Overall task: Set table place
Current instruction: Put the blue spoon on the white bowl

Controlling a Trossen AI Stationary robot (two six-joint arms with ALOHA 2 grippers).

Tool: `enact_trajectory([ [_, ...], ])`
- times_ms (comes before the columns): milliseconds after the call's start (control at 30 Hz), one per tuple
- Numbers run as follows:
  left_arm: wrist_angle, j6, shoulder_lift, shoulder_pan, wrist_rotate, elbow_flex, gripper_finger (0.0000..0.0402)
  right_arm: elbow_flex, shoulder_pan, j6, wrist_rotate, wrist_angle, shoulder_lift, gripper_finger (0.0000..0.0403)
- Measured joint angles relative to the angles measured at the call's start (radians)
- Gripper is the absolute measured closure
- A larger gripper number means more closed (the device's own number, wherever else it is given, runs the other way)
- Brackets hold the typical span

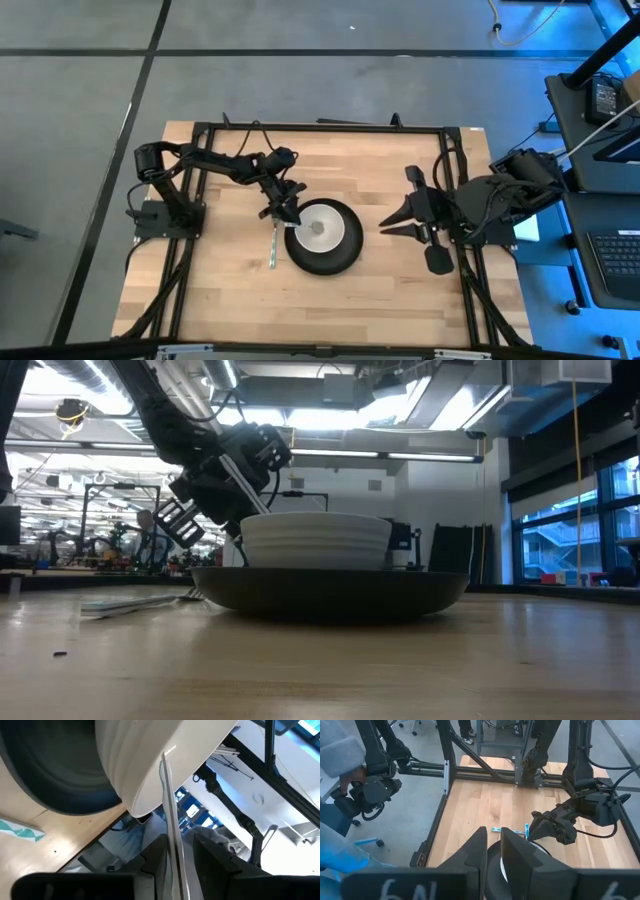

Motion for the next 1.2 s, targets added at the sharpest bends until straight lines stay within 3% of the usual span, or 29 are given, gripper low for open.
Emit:
enact_trajectory([
  [533, -0.109, -0.047, 0.001, -0.084, 0.022, -0.001, 0.0317, 0.000, 0.000, -0.029, -0.010, 0.000, 0.013, 0.0345],
  [1200, -0.094, -0.018, 0.001, -0.148, 0.014, -0.001, 0.0317, 0.000, 0.000, -0.031, -0.010, 0.000, 0.013, 0.0345],
])
